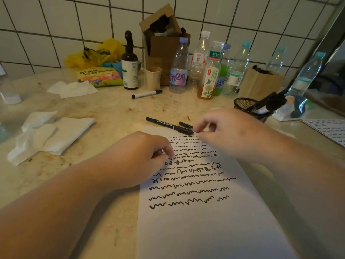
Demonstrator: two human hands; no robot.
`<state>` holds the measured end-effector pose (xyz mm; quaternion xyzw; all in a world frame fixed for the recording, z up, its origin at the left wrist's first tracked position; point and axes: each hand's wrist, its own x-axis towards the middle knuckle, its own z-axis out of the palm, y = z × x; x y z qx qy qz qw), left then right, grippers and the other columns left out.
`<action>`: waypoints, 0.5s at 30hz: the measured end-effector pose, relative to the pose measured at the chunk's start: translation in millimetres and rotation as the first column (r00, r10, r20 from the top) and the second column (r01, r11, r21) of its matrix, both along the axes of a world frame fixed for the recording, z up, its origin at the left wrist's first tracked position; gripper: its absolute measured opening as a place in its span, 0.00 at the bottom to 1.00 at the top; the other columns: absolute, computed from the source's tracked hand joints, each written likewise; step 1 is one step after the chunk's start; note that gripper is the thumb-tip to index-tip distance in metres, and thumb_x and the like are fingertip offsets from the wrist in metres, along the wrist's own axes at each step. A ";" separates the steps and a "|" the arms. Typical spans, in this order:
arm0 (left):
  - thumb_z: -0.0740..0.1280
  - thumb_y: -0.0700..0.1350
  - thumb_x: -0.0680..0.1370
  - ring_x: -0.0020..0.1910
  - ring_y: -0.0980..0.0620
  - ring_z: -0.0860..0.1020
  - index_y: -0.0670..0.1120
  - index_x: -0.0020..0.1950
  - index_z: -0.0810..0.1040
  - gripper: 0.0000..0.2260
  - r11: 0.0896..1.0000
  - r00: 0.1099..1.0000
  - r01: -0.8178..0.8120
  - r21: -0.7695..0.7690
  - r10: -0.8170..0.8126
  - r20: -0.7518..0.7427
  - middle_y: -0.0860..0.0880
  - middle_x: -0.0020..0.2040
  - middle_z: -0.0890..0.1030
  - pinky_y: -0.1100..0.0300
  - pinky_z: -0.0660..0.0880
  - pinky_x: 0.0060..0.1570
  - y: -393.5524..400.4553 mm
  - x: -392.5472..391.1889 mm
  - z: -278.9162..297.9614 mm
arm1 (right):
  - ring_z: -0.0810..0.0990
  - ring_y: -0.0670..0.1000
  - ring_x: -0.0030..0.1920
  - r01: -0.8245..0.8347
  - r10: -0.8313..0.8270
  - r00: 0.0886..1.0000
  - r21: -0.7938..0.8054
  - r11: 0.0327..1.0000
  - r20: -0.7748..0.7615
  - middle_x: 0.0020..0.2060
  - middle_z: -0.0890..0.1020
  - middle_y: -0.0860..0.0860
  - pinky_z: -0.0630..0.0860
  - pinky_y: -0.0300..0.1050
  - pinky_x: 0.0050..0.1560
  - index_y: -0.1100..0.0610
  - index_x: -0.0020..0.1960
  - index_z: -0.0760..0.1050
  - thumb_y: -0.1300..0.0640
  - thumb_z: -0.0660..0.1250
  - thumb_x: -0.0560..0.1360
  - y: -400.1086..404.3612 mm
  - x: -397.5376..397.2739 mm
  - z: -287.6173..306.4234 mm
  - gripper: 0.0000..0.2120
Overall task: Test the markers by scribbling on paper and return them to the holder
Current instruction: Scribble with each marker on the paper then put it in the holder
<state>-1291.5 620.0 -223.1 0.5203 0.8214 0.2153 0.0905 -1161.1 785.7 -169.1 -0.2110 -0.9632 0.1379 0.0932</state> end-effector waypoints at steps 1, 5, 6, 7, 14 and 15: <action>0.62 0.50 0.78 0.27 0.59 0.74 0.62 0.50 0.79 0.08 1.000 1.000 -0.004 -0.001 0.004 0.005 0.55 0.31 0.79 0.67 0.67 0.26 0.2 -0.6 0.2 | 0.72 0.40 0.41 -0.020 0.018 0.999 0.035 0.999 0.049 0.43 0.72 0.39 0.64 0.35 0.38 0.45 0.55 0.81 0.52 0.68 0.79 -0.3 -9.1 -1.8 0.07; 0.62 0.49 0.78 0.25 0.60 0.71 0.62 0.49 0.79 0.09 1.000 1.000 -0.020 -0.004 0.020 0.018 0.57 0.28 0.76 0.68 0.65 0.25 0.6 -1.9 1.5 | 0.76 0.49 0.54 0.001 -0.012 0.994 0.107 0.994 0.104 0.56 0.77 0.47 0.72 0.43 0.51 0.50 0.62 0.79 0.53 0.65 0.80 -2.6 -46.7 -14.1 0.12; 0.62 0.49 0.78 0.25 0.60 0.71 0.62 0.49 0.79 0.09 1.000 1.000 -0.020 -0.005 0.020 0.015 0.57 0.27 0.76 0.68 0.65 0.26 0.5 -2.2 1.7 | 0.77 0.51 0.57 0.020 -0.034 0.993 0.122 0.992 0.111 0.59 0.78 0.49 0.74 0.45 0.55 0.51 0.63 0.78 0.52 0.65 0.80 -3.1 -56.1 -18.8 0.13; 0.62 0.48 0.78 0.25 0.60 0.71 0.62 0.50 0.79 0.09 1.000 1.000 -0.017 -0.008 0.017 0.013 0.57 0.27 0.76 0.68 0.65 0.26 0.2 -2.3 2.0 | 0.77 0.52 0.58 0.040 -0.057 0.991 0.139 0.989 0.120 0.60 0.78 0.50 0.75 0.46 0.57 0.52 0.64 0.78 0.52 0.65 0.80 -3.1 -64.7 -23.5 0.14; 0.61 0.48 0.78 0.27 0.59 0.73 0.62 0.52 0.79 0.11 1.000 1.000 0.004 -0.011 -0.004 0.008 0.56 0.31 0.78 0.68 0.67 0.27 -0.8 -0.6 4.3 | 0.79 0.53 0.50 0.128 -0.175 0.960 0.214 0.968 0.220 0.52 0.82 0.51 0.76 0.45 0.46 0.54 0.60 0.80 0.52 0.68 0.78 2.8 -91.6 -38.6 0.12; 0.61 0.48 0.78 0.27 0.60 0.73 0.62 0.51 0.79 0.11 1.000 1.000 0.003 -0.005 -0.003 0.010 0.57 0.31 0.78 0.69 0.67 0.27 -1.2 -0.8 4.1 | 0.80 0.52 0.48 0.125 -0.171 0.957 0.199 0.972 0.234 0.49 0.82 0.51 0.78 0.45 0.45 0.54 0.58 0.81 0.53 0.69 0.77 2.8 -89.9 -36.5 0.11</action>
